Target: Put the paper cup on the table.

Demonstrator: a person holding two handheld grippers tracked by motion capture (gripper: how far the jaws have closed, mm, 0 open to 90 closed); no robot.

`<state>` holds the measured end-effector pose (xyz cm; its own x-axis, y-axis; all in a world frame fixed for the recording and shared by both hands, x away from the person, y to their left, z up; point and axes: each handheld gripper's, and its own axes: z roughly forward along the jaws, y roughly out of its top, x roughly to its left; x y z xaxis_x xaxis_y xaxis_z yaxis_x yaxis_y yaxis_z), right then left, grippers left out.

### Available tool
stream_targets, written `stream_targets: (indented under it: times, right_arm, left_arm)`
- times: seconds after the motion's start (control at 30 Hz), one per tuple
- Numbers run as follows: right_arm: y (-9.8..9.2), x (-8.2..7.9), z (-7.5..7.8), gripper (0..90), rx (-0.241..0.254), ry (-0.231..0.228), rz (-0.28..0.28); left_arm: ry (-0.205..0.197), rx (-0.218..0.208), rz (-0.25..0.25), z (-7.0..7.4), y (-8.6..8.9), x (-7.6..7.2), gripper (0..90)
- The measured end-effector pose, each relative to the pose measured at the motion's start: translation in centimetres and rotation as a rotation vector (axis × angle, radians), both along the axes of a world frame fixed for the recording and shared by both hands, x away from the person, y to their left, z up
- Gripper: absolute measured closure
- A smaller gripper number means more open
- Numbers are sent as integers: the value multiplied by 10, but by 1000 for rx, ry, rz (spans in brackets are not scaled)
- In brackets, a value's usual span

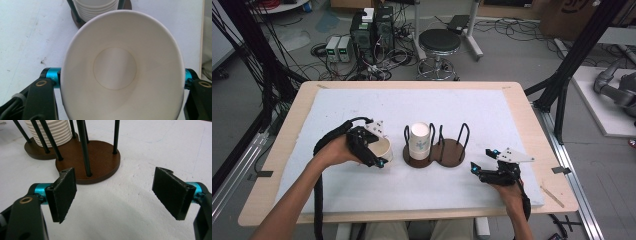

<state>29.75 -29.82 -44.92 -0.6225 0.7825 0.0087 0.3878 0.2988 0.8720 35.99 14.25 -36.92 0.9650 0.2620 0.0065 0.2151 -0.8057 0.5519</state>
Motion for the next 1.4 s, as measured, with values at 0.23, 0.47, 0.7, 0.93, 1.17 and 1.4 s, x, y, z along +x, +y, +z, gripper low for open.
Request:
stream_targets:
  times: [0.23, 0.47, 0.7, 0.93, 1.17, 1.4]
  right_arm:
    - [0, 0, 0, 203, -2, 8, 0]
    - [0, 1, 0, 203, -2, 14, 3]
    - [0, 1, 0, 203, -1, 15, 6]
    - [0, 1, 0, 203, -10, 11, 8]
    - [1, 1, 0, 203, -5, 13, 7]
    - [1, 1, 0, 203, -6, 12, 5]
  left_arm:
    - [21, 20, 18, -7, 1, 9, 305]
    - [41, 57, 38, -16, 1, 20, 305]
    - [47, 90, 43, -22, 1, 27, 306]
    - [30, 153, 41, -28, -6, 28, 305]
    - [25, 158, 44, -30, -9, 28, 293]
    - [31, 120, 42, -36, -6, 27, 222]
